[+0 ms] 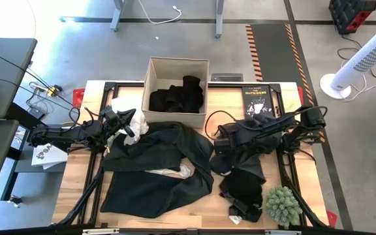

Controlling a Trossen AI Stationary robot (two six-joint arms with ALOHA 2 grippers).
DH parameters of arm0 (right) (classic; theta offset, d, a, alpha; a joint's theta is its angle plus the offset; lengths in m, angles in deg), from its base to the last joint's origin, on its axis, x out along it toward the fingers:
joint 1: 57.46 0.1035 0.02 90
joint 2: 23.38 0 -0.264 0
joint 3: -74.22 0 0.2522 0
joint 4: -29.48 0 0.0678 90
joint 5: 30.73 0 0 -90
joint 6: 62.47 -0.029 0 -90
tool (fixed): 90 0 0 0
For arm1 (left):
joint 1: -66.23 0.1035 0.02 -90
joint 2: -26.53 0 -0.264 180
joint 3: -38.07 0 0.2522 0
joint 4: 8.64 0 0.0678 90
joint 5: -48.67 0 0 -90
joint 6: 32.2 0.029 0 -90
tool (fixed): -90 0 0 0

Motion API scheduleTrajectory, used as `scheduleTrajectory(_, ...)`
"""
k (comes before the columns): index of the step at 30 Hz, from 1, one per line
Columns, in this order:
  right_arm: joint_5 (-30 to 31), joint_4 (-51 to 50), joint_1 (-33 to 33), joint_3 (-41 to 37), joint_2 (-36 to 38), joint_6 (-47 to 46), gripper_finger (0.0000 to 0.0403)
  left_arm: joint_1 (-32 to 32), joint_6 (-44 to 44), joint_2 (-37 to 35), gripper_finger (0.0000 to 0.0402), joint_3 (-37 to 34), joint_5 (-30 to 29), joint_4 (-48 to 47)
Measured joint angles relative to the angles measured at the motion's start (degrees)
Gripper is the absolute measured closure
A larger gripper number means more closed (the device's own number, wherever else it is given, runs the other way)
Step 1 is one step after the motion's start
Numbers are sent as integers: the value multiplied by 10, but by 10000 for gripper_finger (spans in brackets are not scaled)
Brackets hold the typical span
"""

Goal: Sort clothes
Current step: Put the black shorts into the laundry bin

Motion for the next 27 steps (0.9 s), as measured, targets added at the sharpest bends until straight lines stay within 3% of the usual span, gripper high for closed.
scheduleTrajectory(3,61,-81,3,37,16,11,378,0,0,0,394,0,0,0)
scheduleTrajectory(7,163,-209,7,149,58,-5,374,0,0,0,394,0,0,0)
scheduleTrajectory(11,312,-296,14,293,75,27,387,0,0,0,394,0,0,0)
scheduleTrajectory(14,434,-286,12,410,80,142,392,0,0,0,394,0,0,0)
scheduleTrajectory(18,536,-155,-1,547,73,393,390,0,0,0,394,0,0,0)
scheduleTrajectory(22,517,97,-27,616,73,694,390,0,0,0,394,0,0,0)
scheduleTrajectory(25,421,280,-55,623,73,860,390,0,0,0,394,0,0,0)
scheduleTrajectory(27,337,362,-81,623,69,904,390,0,0,0,394,0,0,0)
